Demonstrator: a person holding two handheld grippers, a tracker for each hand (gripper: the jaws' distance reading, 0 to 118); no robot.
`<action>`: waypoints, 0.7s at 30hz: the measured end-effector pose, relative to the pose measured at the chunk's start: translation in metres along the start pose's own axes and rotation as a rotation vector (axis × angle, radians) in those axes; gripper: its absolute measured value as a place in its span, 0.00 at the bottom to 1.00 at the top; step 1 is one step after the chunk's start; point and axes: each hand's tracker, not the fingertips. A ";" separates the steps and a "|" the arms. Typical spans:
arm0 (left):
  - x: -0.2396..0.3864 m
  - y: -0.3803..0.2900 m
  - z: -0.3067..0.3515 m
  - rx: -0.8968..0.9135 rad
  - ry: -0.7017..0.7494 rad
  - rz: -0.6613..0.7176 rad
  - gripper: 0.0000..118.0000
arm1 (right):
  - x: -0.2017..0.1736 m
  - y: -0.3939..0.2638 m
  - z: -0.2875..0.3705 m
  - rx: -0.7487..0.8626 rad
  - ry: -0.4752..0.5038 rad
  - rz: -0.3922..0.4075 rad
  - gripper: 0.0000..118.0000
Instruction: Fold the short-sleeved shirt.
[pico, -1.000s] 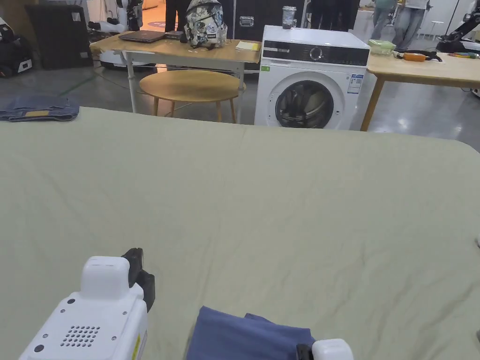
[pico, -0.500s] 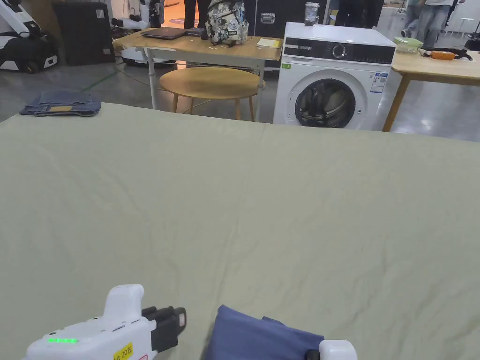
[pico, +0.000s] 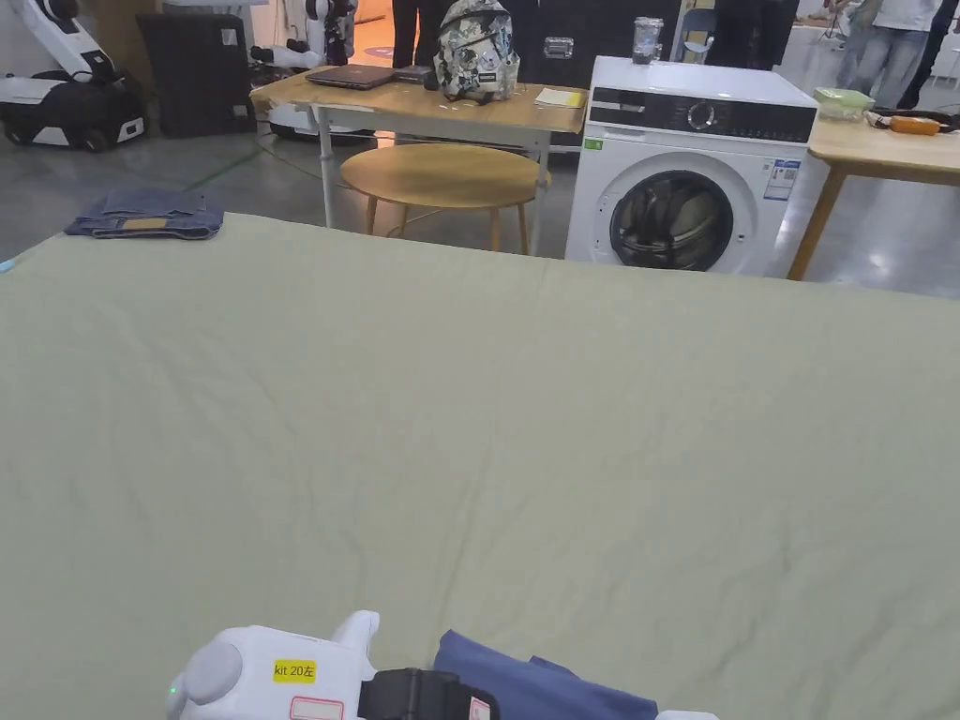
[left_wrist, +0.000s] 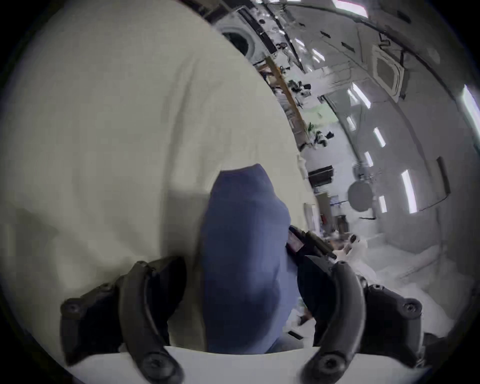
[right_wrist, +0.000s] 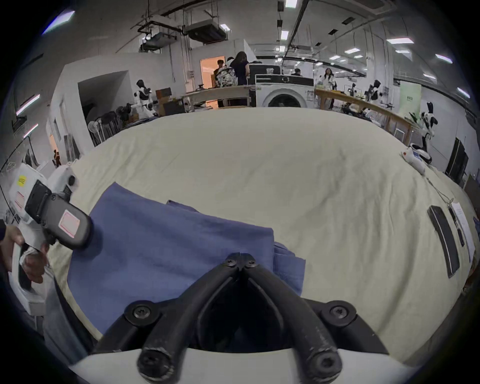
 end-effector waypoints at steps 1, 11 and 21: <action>-0.004 0.000 -0.001 0.000 -0.034 0.021 0.77 | 0.001 0.000 0.000 -0.001 0.003 -0.002 0.00; -0.017 -0.014 -0.006 0.042 -0.102 0.117 0.21 | 0.002 0.000 0.002 0.008 0.019 0.007 0.00; -0.001 -0.025 0.012 0.093 -0.113 0.112 0.16 | -0.012 0.004 0.017 0.061 -0.006 0.091 0.00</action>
